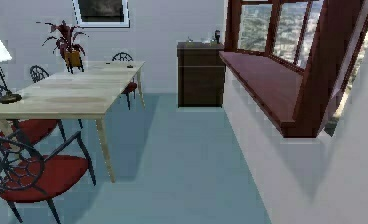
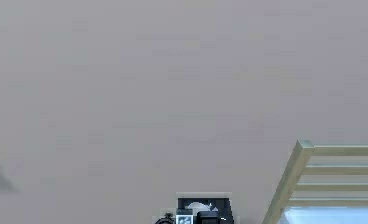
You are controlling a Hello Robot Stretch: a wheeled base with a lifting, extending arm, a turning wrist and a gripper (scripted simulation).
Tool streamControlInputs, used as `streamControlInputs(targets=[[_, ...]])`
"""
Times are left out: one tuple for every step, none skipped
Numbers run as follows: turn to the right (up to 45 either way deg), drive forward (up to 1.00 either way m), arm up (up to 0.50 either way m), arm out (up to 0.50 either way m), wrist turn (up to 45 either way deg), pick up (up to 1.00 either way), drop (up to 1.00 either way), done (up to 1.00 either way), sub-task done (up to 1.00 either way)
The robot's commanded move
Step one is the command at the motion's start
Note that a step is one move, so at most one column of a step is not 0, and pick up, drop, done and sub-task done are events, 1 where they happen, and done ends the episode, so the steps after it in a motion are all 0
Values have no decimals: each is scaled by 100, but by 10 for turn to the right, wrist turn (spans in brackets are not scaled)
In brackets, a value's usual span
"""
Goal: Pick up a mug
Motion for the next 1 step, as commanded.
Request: streamControlInputs(targets=[[0,0,0,0,450,0,0,0,0]])
